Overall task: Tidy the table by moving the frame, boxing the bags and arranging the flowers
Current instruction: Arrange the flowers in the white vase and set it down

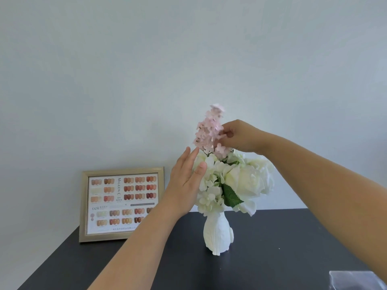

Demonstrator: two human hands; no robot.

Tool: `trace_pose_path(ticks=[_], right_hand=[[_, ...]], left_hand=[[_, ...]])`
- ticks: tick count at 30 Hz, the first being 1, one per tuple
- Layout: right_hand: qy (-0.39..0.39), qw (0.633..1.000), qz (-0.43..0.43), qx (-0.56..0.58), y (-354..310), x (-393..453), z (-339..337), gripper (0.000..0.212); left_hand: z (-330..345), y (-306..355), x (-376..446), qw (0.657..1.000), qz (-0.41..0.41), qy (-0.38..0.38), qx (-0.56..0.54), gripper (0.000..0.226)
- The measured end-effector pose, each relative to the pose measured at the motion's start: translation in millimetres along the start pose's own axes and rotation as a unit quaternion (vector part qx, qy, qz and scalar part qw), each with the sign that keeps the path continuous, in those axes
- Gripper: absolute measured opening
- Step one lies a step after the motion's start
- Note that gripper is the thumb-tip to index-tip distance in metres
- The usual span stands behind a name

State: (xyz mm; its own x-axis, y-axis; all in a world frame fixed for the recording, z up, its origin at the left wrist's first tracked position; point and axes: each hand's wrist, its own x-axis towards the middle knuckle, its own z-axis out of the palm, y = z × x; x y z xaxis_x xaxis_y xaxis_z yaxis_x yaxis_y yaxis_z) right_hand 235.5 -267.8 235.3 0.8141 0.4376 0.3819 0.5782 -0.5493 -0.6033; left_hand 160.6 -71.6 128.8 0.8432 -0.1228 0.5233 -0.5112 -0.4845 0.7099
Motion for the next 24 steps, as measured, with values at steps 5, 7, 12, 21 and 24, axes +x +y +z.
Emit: trace_pose_path(ticks=[5, 7, 12, 21, 24], right_hand=[[-0.068, 0.997, 0.030, -0.004, -6, 4, -1, 0.044], [-0.068, 0.997, 0.028, -0.007, -8, 6, 6, 0.053], [-0.053, 0.997, 0.009, -0.062, -10, 8, 10, 0.018], [-0.020, 0.977, 0.016, -0.213, -6, -1, 3, 0.013], [-0.021, 0.971, 0.006, -0.240, -10, -1, 5, 0.022]], left_hand=[[0, 0, 1, 1.000, 0.010, 0.004, -0.012, 0.058], [1, 0, 1, 1.000, 0.017, 0.008, -0.020, 0.055], [3, 0, -2, 0.999, 0.027, 0.008, -0.025, 0.048], [5, -9, 1, 0.999, 0.021, 0.036, -0.006, 0.060], [8, -10, 2, 0.998, 0.029, 0.050, -0.021, 0.059]])
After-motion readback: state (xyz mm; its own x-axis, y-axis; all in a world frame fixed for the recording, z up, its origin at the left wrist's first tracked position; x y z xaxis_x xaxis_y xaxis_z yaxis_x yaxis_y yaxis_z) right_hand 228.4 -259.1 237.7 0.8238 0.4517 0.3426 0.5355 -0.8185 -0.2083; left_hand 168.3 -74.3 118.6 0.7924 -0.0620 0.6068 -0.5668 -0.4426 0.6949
